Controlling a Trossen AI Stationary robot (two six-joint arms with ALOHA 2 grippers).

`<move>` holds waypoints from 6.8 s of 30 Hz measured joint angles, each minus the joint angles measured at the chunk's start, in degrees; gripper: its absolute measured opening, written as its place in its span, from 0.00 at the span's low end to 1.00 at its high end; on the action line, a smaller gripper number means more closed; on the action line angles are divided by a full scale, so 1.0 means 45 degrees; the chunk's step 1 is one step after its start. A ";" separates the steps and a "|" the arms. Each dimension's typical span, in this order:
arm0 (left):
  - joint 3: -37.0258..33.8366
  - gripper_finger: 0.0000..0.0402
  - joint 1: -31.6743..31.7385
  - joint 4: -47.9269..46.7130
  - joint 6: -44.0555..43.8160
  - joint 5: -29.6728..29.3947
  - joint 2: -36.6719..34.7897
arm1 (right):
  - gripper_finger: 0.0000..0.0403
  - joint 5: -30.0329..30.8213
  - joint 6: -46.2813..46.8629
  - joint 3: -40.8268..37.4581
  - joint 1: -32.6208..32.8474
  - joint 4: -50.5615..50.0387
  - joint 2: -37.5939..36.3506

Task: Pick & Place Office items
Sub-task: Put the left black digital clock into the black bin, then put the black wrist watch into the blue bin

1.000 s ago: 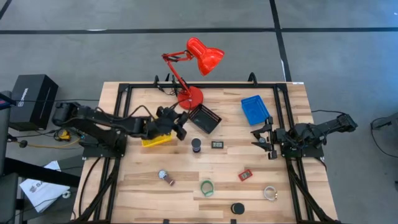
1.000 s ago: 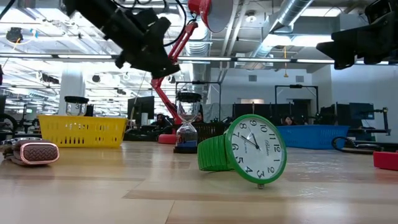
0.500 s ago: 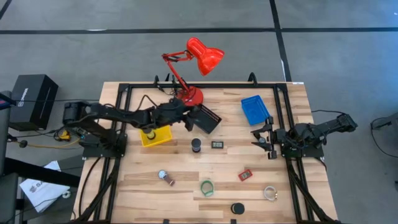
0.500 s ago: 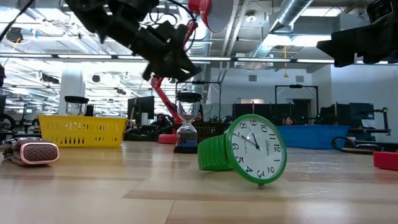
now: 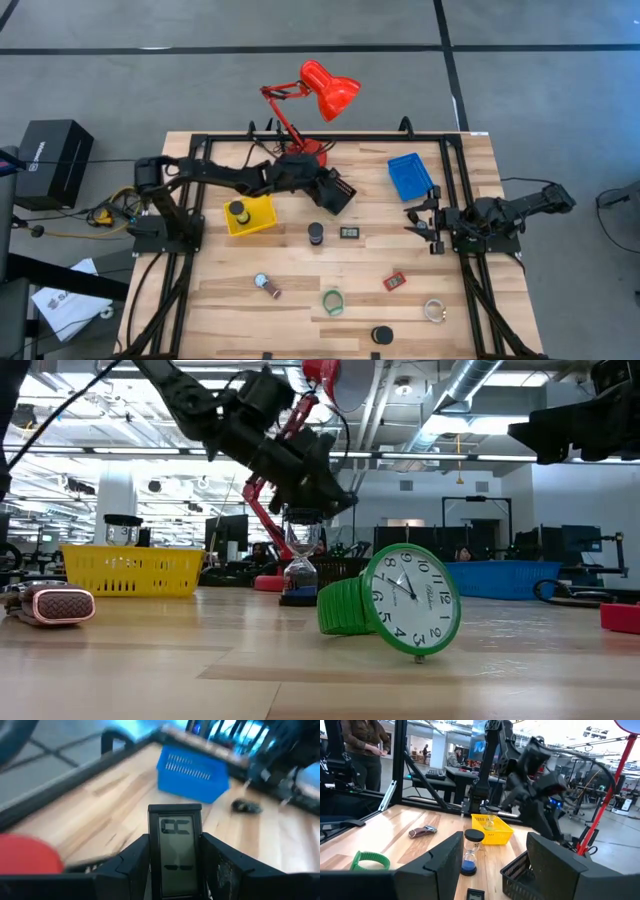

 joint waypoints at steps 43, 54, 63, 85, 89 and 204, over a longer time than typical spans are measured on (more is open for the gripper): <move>-0.0315 0.39 0.0502 -0.2828 0.1281 -0.0049 0.1368 | 0.52 0.0000 0.0043 -0.0005 -0.0130 -0.0019 0.0001; -0.0315 0.54 0.0502 -0.2830 0.1327 -0.0691 0.1368 | 0.52 0.0000 0.0043 -0.0001 -0.0130 -0.0019 -0.0002; -0.0311 0.54 0.0502 -0.2913 0.1322 -0.0701 0.1098 | 0.52 0.0000 0.0043 -0.0002 -0.0130 -0.0019 0.0001; -0.1328 0.42 -0.1838 -0.2920 0.1180 -0.0685 -0.4276 | 0.52 -0.0002 0.0043 -0.0003 -0.0144 -0.0072 0.0001; -0.1994 0.40 -0.2556 -0.2888 0.1055 -0.0694 -0.4814 | 0.52 0.0000 0.0043 -0.0005 -0.0153 -0.0064 -0.0004; -0.3317 0.36 -0.3641 -0.1287 0.0744 -0.0942 -0.5043 | 0.52 0.0333 1.4823 0.7402 -0.3435 -1.1999 1.4520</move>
